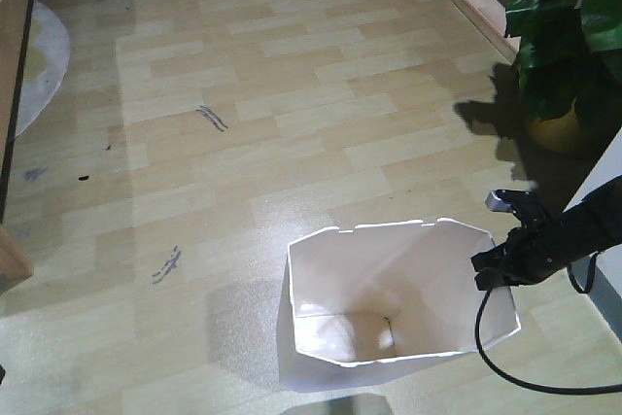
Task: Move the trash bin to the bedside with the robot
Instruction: 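Hold the bin in the right gripper while the base turns away from the desk, then carry the held bin with the right gripper toward the bed and curtains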
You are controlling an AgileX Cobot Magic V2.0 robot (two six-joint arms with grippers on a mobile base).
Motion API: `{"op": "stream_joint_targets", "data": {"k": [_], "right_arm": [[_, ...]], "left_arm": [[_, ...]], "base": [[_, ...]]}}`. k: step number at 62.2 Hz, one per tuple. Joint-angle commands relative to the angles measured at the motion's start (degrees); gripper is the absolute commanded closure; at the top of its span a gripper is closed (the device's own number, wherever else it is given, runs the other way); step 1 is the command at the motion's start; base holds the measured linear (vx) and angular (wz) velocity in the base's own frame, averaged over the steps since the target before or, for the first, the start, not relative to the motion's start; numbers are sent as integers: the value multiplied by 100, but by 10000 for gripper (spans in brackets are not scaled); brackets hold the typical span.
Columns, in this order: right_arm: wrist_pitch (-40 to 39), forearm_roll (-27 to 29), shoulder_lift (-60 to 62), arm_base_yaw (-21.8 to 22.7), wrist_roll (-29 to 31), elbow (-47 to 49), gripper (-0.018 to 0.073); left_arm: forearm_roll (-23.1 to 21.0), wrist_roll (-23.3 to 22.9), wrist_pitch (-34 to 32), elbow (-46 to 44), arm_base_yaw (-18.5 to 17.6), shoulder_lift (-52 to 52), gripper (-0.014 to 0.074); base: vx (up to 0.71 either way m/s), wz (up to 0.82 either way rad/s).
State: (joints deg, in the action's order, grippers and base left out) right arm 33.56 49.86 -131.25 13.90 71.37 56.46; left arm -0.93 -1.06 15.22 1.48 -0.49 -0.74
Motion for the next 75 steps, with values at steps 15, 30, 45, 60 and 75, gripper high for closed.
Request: {"op": "stream_joint_targets", "data": {"k": [15,30,45,60,75], "right_arm": [[934,404,428,26,9,85,564],[934,402,428,26,9,85,564],[934,397,428,26,9,85,564],[934,397,428,26,9,85,564],[929,403,428,26,9,85,564]], "left_arm": [[-13,-25,-397,107,-34,-76,602],[-13,-25,-397,107,-34,-76,602],[-13,-25,-397,107,-34,-76,602],[-13,-25,-397,107,-34,-76,602],[-13,-25,-397,107,-34,-76,602]], "base": [[23,-7],[25,-7],[27,0],[29,15],[31,25]]}}
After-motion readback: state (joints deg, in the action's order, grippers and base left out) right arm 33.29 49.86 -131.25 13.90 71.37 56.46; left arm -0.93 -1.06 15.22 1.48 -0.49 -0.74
